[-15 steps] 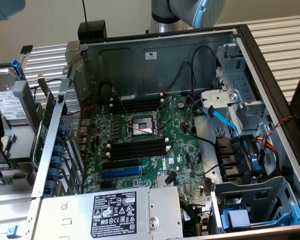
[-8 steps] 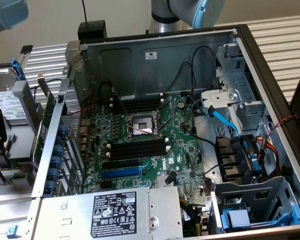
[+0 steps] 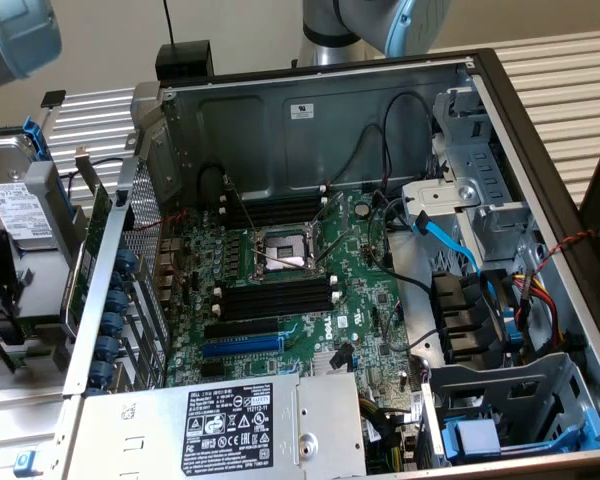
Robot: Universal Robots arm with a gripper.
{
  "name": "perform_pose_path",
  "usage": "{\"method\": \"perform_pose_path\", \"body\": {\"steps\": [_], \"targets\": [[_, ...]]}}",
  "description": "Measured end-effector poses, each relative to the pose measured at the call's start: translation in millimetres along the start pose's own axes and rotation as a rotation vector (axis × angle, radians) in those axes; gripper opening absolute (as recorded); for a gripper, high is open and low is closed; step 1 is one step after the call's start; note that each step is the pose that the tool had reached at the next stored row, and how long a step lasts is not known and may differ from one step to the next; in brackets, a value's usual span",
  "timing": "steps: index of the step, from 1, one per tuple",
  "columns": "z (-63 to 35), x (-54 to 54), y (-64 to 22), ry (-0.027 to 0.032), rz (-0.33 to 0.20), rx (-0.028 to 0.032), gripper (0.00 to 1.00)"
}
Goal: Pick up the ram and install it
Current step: 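Pick up the ram and move it above insertion slot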
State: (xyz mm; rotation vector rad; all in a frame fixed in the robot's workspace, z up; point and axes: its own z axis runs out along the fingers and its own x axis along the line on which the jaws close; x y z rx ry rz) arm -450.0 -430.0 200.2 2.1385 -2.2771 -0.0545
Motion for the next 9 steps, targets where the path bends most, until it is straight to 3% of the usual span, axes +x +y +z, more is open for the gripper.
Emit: {"method": "perform_pose_path", "body": {"steps": [2, 4, 5, 7, 9], "targets": [[0.5, 0.0, 0.2, -0.0002, 0.0, 0.0, 0.37], [0.6, 0.0, 0.3, -0.0004, 0.0, 0.0, 0.24], [0.7, -0.1, 0.3, -0.0008, 0.0, 0.0001, 0.24], [0.7, -0.1, 0.5, -0.0021, 0.0, 0.0, 0.12], [0.6, -0.1, 0.7, -0.0038, 0.0, -0.0001, 0.12]]}}
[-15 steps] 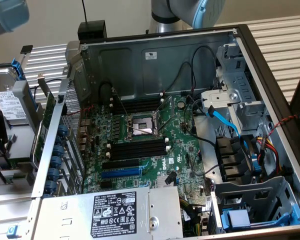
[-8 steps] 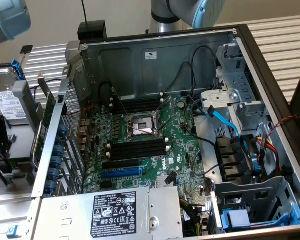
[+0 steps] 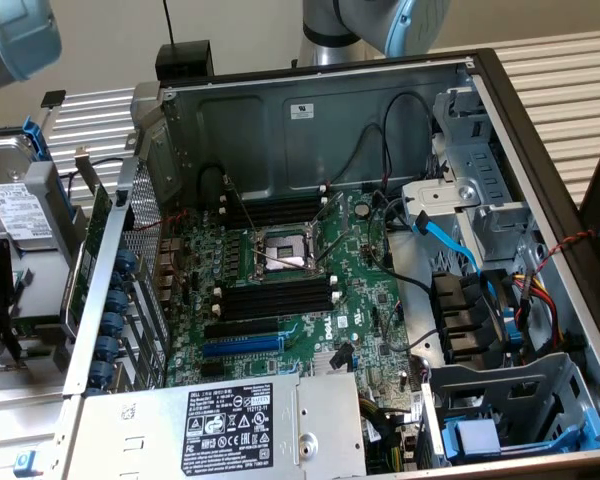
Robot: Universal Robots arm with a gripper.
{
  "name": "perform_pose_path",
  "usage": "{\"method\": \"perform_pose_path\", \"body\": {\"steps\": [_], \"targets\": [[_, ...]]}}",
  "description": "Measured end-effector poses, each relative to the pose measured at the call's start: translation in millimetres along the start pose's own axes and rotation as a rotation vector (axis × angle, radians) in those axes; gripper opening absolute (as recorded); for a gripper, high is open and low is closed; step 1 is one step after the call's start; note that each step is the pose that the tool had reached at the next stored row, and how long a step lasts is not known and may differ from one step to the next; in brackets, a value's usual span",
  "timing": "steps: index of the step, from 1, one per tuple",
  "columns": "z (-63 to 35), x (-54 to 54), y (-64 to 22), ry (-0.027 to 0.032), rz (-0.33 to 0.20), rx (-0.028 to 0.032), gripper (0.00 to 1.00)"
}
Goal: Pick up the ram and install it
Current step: 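Pick up the ram and move it above insertion slot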
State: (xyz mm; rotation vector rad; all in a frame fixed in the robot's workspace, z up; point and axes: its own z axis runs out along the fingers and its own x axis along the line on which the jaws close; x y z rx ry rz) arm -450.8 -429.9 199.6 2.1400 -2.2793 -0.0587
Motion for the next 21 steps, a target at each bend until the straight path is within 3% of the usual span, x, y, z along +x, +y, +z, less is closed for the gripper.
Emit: {"method": "perform_pose_path", "body": {"steps": [7, 21], "targets": [[-14.6, -0.1, 1.4, -0.0113, 0.001, -0.0016, 0.12], [-76.2, -1.0, 3.4, -0.012, 0.001, -0.0037, 0.12]]}}
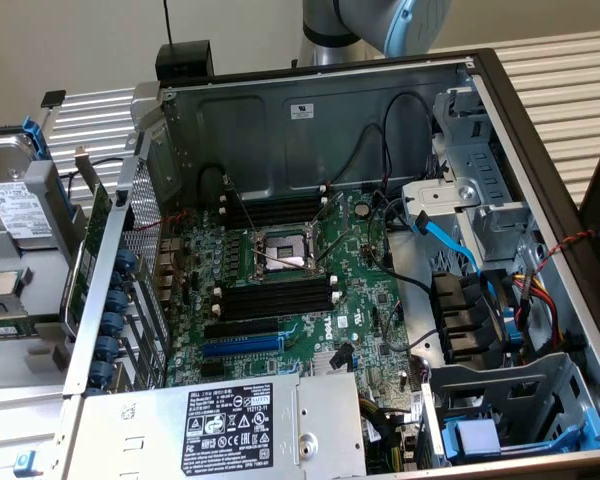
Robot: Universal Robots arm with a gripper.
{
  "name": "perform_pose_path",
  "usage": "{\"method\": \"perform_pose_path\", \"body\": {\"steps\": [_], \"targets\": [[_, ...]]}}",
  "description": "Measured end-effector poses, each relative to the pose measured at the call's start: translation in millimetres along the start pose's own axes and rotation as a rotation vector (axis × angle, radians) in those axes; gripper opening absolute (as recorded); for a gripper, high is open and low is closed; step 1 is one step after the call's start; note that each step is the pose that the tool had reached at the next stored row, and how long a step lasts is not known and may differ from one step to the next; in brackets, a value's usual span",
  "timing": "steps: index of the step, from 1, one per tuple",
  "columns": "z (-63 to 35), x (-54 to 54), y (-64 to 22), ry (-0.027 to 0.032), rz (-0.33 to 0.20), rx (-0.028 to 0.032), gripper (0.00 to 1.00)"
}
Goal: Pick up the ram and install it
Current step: 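Pick up the ram and move it above insertion slot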
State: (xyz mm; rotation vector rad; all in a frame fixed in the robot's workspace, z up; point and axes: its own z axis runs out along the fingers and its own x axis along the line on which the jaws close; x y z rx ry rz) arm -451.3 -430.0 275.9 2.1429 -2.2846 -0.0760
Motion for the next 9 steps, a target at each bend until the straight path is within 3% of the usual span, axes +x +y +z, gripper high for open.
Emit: {"method": "perform_pose_path", "body": {"steps": [9], "targets": [[-41.6, -2.0, -11.2, 0.0004, 0.0, -0.0058, 0.12]]}}
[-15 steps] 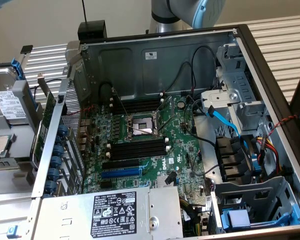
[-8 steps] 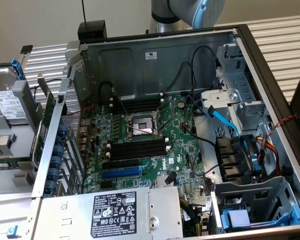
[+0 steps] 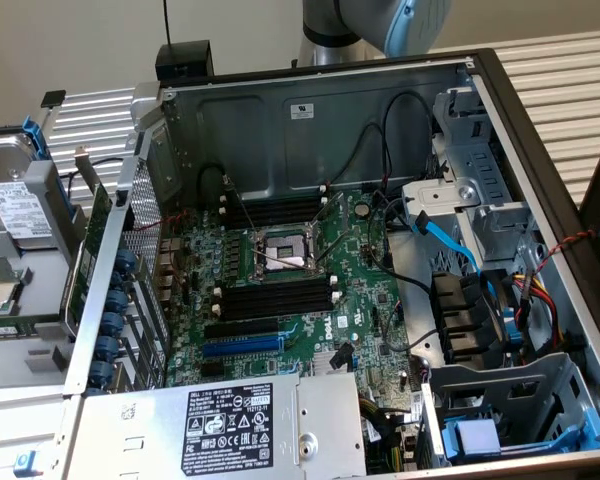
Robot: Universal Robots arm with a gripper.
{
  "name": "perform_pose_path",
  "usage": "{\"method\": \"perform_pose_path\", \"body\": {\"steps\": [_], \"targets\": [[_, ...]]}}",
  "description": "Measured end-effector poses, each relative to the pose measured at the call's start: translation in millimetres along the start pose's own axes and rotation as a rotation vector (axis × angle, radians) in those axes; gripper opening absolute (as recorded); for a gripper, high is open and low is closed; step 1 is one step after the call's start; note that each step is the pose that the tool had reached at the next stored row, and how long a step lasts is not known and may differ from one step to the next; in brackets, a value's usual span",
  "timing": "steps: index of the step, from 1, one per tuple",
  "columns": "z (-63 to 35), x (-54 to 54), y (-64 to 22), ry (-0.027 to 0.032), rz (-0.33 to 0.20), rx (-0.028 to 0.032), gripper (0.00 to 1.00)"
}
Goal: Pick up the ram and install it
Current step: 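Pick up the ram and move it above insertion slot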
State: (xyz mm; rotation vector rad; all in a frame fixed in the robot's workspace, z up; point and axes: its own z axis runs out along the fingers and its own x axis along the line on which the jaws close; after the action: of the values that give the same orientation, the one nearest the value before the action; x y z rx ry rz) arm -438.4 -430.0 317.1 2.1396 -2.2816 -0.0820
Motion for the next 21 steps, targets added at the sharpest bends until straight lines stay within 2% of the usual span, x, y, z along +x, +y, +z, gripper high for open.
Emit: {"method": "perform_pose_path", "body": {"steps": [11, 21], "targets": [[-49.9, -3.8, -36.4, -0.0003, 0.0, -0.0032, 0.12], [-79.8, -7.5, -79.9, -0.0051, 0.0, -0.0037, 0.12]]}}
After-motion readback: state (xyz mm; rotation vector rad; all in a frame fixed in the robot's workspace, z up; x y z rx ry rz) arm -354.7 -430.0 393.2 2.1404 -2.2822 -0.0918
